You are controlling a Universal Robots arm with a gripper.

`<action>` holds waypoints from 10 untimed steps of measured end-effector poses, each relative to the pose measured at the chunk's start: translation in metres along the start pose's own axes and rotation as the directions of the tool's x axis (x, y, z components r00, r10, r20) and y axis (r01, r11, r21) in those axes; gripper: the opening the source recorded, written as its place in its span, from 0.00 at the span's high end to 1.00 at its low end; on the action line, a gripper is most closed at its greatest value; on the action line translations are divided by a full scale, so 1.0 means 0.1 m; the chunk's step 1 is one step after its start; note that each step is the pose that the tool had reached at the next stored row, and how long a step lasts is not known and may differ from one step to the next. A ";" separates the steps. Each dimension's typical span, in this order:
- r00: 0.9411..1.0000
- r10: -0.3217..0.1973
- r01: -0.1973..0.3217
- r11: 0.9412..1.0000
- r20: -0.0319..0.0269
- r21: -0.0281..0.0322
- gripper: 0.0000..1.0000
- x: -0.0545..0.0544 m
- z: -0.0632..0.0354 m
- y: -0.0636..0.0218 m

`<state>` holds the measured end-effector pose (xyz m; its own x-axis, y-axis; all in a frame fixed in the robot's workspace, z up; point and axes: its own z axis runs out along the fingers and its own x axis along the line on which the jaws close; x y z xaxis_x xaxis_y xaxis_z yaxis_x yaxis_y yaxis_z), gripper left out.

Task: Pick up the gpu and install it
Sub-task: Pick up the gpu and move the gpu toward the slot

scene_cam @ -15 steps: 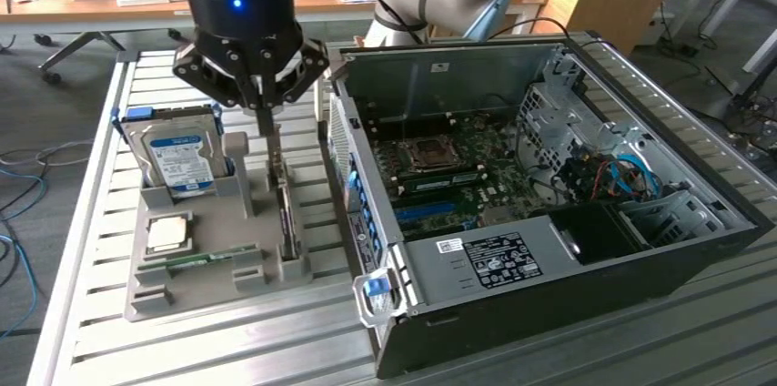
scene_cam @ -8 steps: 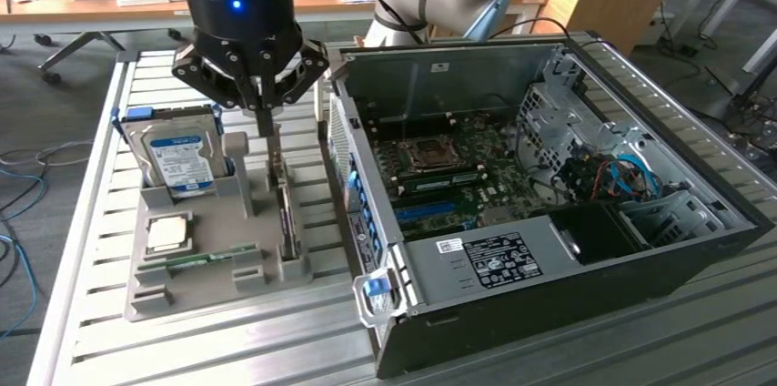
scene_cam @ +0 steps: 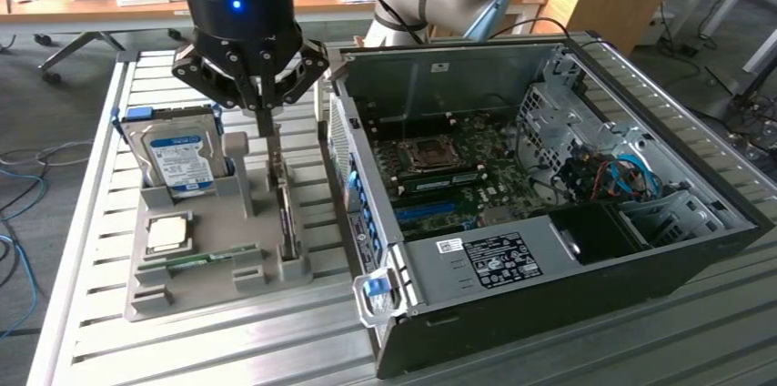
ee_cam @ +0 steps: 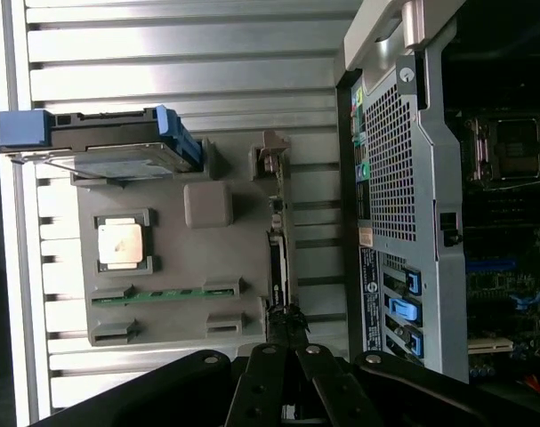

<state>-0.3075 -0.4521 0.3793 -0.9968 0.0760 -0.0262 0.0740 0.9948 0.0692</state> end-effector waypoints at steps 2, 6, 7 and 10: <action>1.000 0.000 0.000 1.000 0.000 0.000 0.89 0.00 0.000 0.000; 1.000 0.000 0.000 1.000 0.000 0.000 0.76 0.00 0.000 0.000; 1.000 0.000 0.000 1.000 0.000 0.000 0.71 0.00 0.000 0.000; 1.000 0.000 0.000 1.000 0.000 0.000 0.64 0.00 0.000 0.000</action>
<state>-0.3075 -0.4521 0.3793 -0.9968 0.0760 -0.0262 0.0740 0.9949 0.0692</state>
